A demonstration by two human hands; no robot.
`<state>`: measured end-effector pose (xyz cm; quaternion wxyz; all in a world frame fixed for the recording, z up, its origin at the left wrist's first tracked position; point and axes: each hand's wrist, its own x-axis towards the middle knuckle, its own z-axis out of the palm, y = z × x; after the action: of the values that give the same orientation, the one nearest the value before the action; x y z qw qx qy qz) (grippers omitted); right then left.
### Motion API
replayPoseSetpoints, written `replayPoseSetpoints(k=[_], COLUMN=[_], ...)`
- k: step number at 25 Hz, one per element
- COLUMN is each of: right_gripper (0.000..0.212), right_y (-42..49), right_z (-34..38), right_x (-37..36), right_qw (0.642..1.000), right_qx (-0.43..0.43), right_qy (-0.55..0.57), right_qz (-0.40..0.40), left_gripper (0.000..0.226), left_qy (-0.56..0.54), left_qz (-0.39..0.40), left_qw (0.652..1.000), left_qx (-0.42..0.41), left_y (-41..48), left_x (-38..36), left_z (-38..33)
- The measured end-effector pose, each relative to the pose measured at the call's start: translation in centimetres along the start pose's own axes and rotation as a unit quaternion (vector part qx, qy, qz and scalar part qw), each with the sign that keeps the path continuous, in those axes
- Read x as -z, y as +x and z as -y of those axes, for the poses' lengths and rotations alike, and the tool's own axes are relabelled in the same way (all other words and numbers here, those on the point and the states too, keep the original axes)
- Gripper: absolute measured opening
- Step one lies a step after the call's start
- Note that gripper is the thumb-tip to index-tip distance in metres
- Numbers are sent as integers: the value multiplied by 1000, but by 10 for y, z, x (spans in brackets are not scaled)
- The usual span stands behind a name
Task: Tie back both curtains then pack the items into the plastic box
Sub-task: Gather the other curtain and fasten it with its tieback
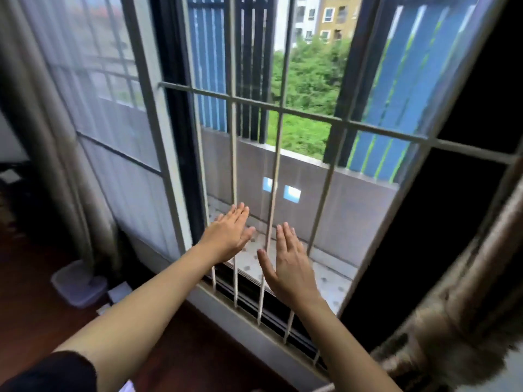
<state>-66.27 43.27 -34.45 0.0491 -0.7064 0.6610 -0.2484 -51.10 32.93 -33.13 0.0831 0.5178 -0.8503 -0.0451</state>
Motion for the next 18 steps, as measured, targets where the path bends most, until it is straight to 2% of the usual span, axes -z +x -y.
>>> replayPoseSetpoints(k=[4,10,12,15,18], right_gripper=[93,91,90,94,95], right_y=[62,156,189,225,247], right_z=[55,175,224,298,357], right_x=[-17,-102,-137,-183,-226], right_qw=[996,983,977,971,960], right_qx=[68,167,194,211,239], right_qy=[-8,23,30,38,41], right_qz=[58,76,86,106,138], left_gripper=[65,91,87,63,60], left_qy=[51,89,92,104,101], left_qz=[8,-32,-43,-45,-51], left_qw=[998,984,976,964,954], left_qx=[45,154,192,239,279], left_y=[8,-3,-11,-34,-59], left_x=[42,80,94,110,127], left_z=[79,241,298,379,439])
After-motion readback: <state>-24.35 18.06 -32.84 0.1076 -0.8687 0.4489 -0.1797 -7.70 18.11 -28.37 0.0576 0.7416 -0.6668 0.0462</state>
